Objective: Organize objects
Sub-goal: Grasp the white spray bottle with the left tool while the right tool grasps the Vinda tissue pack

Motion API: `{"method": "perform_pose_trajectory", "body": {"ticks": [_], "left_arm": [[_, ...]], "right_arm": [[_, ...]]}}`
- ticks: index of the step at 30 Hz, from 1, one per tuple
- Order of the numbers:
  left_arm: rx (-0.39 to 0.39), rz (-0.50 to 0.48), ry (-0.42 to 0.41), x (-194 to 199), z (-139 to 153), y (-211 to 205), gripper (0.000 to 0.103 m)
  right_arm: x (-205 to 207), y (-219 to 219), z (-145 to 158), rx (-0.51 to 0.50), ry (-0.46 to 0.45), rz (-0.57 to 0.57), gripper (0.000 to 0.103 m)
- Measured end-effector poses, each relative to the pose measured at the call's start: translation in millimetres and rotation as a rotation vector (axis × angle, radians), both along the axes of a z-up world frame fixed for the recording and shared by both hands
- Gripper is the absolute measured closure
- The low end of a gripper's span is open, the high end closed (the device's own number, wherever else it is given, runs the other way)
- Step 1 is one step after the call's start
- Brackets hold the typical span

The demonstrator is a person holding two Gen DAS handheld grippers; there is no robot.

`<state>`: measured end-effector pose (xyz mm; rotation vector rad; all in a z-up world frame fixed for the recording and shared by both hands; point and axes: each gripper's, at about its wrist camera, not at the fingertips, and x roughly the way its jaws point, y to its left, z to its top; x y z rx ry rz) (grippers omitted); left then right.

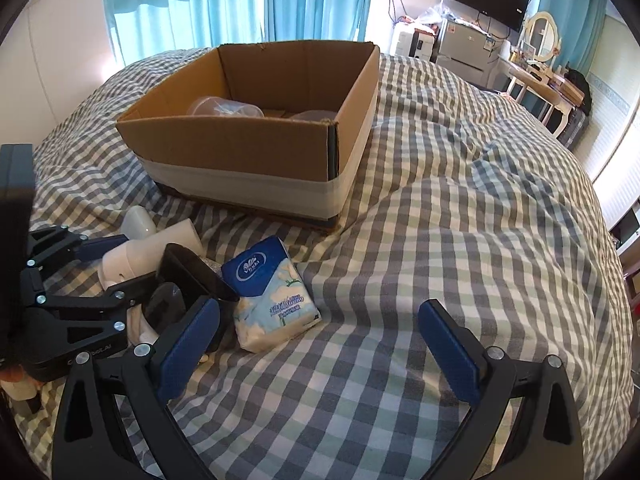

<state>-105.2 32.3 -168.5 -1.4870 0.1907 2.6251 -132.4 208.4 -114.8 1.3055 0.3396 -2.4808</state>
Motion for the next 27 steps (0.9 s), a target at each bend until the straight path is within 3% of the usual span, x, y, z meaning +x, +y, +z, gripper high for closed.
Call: {"method": "perform_pose_trajectory", "body": {"ticks": [10,13,19,26,27], "left_arm": [[0.076,0.079,0.06,23,37,-27,0.051],[0.065,0.09,0.062,24,41,-31,0.051],[0.055,0.104,0.073,23,40,-36,0.051],[0.074,0.134,0.058,18,36,-45,0.051],[0.077,0.136,0.057,18,36,-46,0.051]], "right_arm": [[1,-9,-7,0.084,-0.039,0.049,0.003],[0,-19,-16,0.154,-0.074,0.111,0.003],[1,-48,-31,0.31,-0.055,0.214,0.004],[-12,-72,-52,0.407,-0.081,0.281,0.033],[-12,-73,-55,0.414,-0.087,0.288,0.042]]}}
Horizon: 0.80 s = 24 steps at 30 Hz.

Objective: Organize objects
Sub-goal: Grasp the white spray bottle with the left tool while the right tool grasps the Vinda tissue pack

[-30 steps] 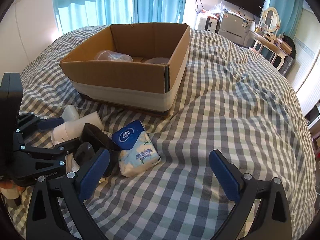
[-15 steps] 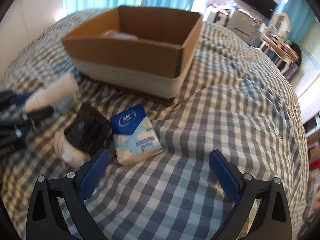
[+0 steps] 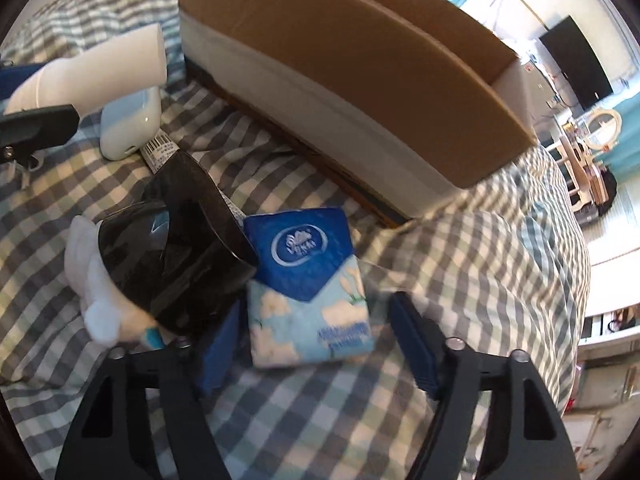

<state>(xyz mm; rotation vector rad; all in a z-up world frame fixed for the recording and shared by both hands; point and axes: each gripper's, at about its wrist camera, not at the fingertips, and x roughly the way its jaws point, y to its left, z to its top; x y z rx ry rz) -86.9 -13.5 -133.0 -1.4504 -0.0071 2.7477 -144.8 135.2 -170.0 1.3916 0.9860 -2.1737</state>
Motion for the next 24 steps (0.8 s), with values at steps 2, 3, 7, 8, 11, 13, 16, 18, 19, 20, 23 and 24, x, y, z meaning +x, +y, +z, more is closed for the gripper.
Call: {"method": "perform_pose_trajectory", "body": {"ticks": [2,3,7,8,11,13,16,18,19,20,23,24], "left_arm": [[0.001,-0.002,-0.001,0,0,0,0.051],[0.002,0.0,-0.001,0,0,0,0.051],[0.014,0.004,-0.001,2,2,-1,0.051],[0.019,0.003,0.001,4,3,0,0.051],[0.023,-0.006,0.012,11,8,3,0.051],[0.028,-0.012,0.018,15,12,5,0.051],[0.029,-0.017,0.035,24,20,9,0.051],[0.028,-0.02,0.05,30,27,12,0.051],[0.027,-0.023,0.058,33,31,14,0.051],[0.025,-0.024,0.068,36,35,16,0.051],[0.022,-0.031,0.094,45,46,18,0.051],[0.022,-0.034,0.1,47,49,19,0.051]], "right_arm": [[0,-1,-2,0.005,-0.008,0.005,0.047],[1,0,-1,0.004,-0.003,0.005,0.048],[6,8,12,-0.038,0.022,-0.021,0.049],[7,11,17,-0.05,0.031,-0.032,0.049],[11,19,33,-0.092,0.066,-0.071,0.049],[17,24,44,-0.124,0.083,-0.087,0.049],[29,30,61,-0.166,0.109,-0.101,0.049],[38,33,72,-0.188,0.127,-0.106,0.049],[42,31,79,-0.201,0.138,-0.11,0.049],[43,27,83,-0.209,0.144,-0.112,0.049],[61,25,101,-0.237,0.176,-0.112,0.049],[65,27,104,-0.243,0.181,-0.112,0.049]]}}
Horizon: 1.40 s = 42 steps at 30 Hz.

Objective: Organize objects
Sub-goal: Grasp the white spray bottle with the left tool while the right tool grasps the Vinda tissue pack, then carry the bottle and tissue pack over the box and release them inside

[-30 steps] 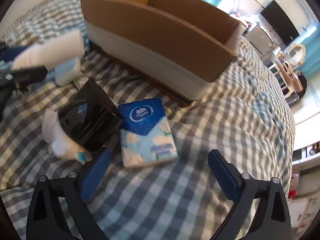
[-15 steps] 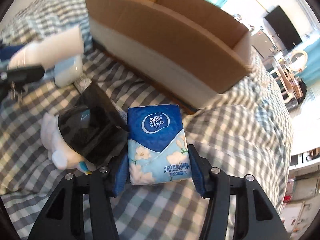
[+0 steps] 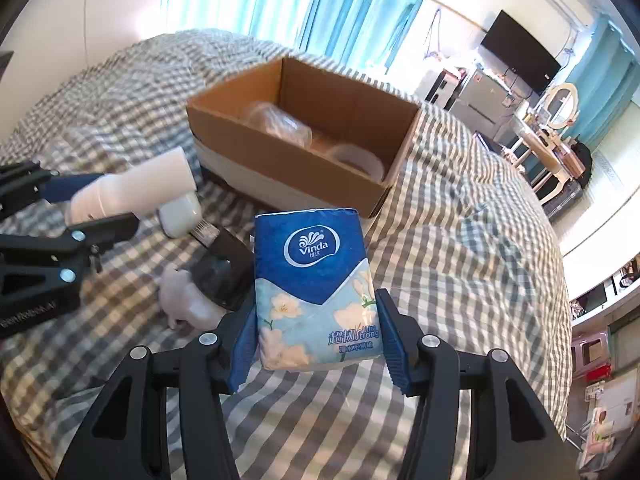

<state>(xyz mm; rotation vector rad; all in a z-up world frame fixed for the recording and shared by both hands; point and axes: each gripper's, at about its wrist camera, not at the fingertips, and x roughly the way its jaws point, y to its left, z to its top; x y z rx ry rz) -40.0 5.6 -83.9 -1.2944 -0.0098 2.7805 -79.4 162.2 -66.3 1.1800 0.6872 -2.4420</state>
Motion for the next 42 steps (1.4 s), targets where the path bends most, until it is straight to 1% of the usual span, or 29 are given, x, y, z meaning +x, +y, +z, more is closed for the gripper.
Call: {"method": "perform_pose_trajectory", "body": {"ticks": [3,7,12,18,22,28,33,38,42], "left_arm": [[-0.002,-0.004,0.021,8,11,2,0.051],[-0.001,-0.004,0.046,20,25,4,0.051],[-0.003,-0.004,0.073,32,40,7,0.051],[0.001,0.003,0.107,42,59,4,0.051],[0.001,0.004,0.128,39,75,4,0.051],[-0.011,0.013,0.163,17,99,0,0.051],[-0.018,0.012,0.187,-11,118,-3,0.051],[-0.025,0.018,0.198,-47,129,-7,0.051],[-0.039,0.025,0.191,-79,126,-14,0.051]], "right_arm": [[9,-4,15,-0.015,0.024,0.006,0.049],[26,-10,27,-0.03,0.052,0.007,0.049],[42,-14,41,-0.049,0.066,0.012,0.049],[53,-11,58,-0.078,0.084,0.013,0.049],[54,-12,69,-0.086,0.101,0.018,0.049],[44,-17,91,-0.098,0.136,0.024,0.049],[25,-25,110,-0.115,0.161,0.028,0.049],[-7,-31,128,-0.141,0.173,0.022,0.049],[-43,-35,133,-0.159,0.162,0.004,0.049]]}}
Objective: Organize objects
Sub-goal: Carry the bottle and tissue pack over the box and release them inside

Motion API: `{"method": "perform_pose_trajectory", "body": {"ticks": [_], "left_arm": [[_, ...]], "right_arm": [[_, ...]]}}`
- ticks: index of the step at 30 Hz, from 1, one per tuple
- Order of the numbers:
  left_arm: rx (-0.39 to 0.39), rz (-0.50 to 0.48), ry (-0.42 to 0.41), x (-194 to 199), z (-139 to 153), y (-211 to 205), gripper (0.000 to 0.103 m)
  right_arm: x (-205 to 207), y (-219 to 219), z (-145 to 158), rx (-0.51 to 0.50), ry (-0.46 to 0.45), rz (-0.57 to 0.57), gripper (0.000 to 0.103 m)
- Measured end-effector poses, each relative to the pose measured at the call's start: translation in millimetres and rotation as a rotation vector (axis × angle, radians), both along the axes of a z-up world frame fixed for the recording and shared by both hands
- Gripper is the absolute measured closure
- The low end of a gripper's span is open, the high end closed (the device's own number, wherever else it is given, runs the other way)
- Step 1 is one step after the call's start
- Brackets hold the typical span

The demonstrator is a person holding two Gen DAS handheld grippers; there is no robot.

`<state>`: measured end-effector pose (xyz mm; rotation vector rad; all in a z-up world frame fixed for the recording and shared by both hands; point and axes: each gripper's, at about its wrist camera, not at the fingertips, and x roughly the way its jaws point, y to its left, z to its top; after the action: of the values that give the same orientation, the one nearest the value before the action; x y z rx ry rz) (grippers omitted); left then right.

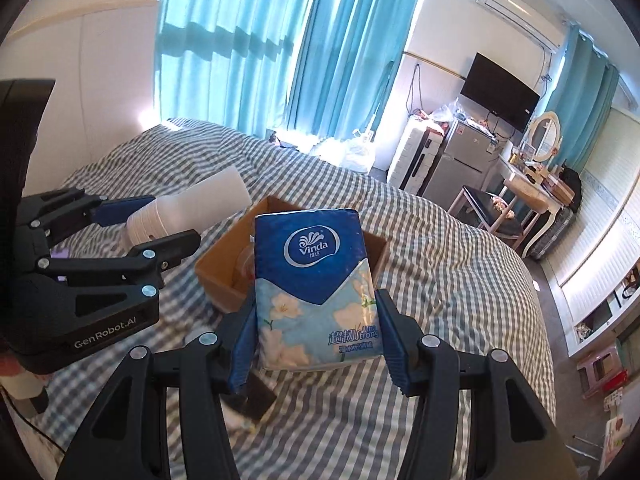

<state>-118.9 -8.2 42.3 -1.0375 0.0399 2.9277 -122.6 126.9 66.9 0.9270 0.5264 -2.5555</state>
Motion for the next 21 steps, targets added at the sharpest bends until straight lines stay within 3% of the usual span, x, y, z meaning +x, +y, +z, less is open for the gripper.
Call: {"method": "perform_pose_trajectory", "body": {"ticks": [9,21], "left_arm": [[-0.017,0.001,-0.074,-79,-37,-9,0.051],[-0.026,-0.044,-0.197,-131,-116,-1,0.051]], "right_arm": [[-83,-8,-28,-0.014,-0.076,-0.019,0.049],[-148,-12,-118,0.011,-0.236,-0.022,0.049]]}}
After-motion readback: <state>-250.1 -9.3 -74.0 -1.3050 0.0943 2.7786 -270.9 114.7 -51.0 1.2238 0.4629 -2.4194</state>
